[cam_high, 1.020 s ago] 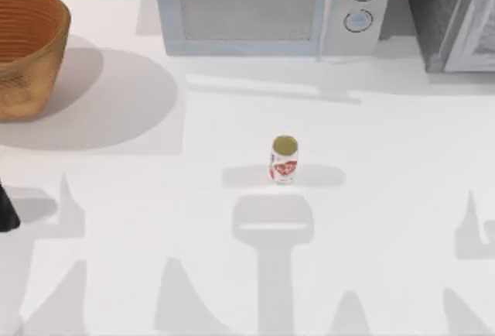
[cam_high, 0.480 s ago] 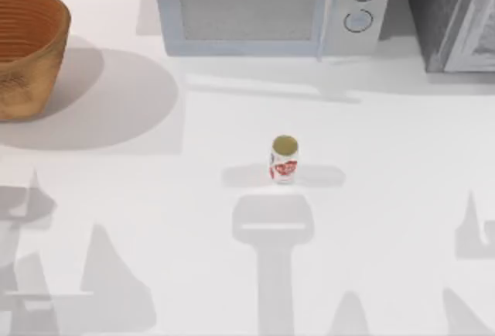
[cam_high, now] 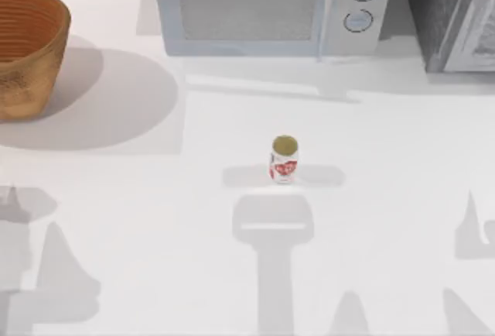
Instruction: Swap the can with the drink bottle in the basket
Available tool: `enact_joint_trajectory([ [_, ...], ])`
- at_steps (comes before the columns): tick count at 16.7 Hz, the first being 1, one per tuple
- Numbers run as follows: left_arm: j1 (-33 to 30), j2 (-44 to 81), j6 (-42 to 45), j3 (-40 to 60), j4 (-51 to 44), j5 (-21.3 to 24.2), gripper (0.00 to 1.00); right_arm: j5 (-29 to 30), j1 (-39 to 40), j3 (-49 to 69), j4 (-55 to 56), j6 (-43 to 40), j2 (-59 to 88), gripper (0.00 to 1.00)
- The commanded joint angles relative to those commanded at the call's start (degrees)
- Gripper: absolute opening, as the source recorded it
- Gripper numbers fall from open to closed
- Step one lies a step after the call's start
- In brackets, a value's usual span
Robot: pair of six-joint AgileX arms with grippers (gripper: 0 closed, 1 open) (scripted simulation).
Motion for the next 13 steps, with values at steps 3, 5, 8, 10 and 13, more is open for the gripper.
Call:
enact_joint_trajectory([
  [3, 0.1, 0.4, 0.0, 0.0, 0.3, 0.1, 1.0, 0.0, 0.0, 0.0, 0.0, 0.0, 0.0, 1.0],
  [5, -0.1, 0.2, 0.0, -0.2, 0.2, 0.0, 1.0, 0.0, 0.0, 0.0, 0.0, 0.0, 0.0, 1.0],
  [8, -1.3, 2.1, -0.4, 1.7, 0.5, -1.3, 1.0, 0.0, 0.0, 0.0, 0.0, 0.0, 0.0, 1.0],
  [10, -3.1, 4.7, -0.9, 4.3, 0.8, -2.9, 1.0, 0.0, 0.0, 0.0, 0.0, 0.0, 0.0, 1.0],
  [13, -6.4, 9.0, -1.8, 8.8, 1.1, -6.1, 1.0, 0.0, 0.0, 0.0, 0.0, 0.0, 0.0, 1.0],
])
